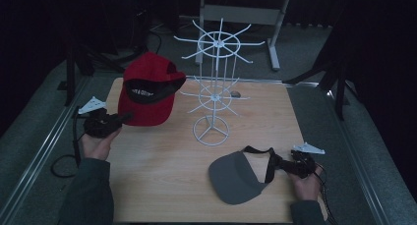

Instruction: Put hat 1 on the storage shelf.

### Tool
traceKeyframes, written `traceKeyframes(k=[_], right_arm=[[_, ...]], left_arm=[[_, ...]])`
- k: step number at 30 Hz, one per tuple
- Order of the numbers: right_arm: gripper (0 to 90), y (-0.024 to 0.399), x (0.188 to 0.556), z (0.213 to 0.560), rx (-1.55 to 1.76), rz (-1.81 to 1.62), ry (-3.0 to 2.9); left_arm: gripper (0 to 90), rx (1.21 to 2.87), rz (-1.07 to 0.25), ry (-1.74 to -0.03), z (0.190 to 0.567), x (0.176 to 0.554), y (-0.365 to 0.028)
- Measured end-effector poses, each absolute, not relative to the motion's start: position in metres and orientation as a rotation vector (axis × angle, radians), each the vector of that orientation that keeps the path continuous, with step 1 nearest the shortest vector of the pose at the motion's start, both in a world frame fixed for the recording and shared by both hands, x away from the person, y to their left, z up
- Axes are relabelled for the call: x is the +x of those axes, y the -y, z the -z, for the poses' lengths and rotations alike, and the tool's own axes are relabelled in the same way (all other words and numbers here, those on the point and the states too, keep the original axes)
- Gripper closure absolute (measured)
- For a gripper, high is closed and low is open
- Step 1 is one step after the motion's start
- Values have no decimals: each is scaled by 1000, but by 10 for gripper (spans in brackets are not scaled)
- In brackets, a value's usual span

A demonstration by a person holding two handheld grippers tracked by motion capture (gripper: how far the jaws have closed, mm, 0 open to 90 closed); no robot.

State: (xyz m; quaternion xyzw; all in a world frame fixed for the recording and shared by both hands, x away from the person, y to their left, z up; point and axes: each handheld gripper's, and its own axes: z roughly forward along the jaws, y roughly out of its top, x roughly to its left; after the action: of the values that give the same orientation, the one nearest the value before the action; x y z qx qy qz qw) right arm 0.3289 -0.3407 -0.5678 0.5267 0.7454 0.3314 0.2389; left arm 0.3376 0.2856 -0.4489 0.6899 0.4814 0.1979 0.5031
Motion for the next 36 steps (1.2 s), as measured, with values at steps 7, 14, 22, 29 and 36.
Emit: traceKeyframes(k=[7,14,22,29,36], right_arm=[[296,341,329,568,1442,-908,-2042],[296,341,329,568,1442,-908,-2042],[295,341,329,568,1441,-908,-2042],[294,341,329,568,1442,-909,-2042],[293,341,329,568,1440,-908,-2042]], left_arm=[[861,1622,-494,-1170,443,337,-286],[860,1617,-502,-1159,436,334,-286],[860,1592,-518,-1145,427,332,-285],[860,1594,-523,-1124,419,332,-283],[860,1583,-524,-1100,414,330,-280]])
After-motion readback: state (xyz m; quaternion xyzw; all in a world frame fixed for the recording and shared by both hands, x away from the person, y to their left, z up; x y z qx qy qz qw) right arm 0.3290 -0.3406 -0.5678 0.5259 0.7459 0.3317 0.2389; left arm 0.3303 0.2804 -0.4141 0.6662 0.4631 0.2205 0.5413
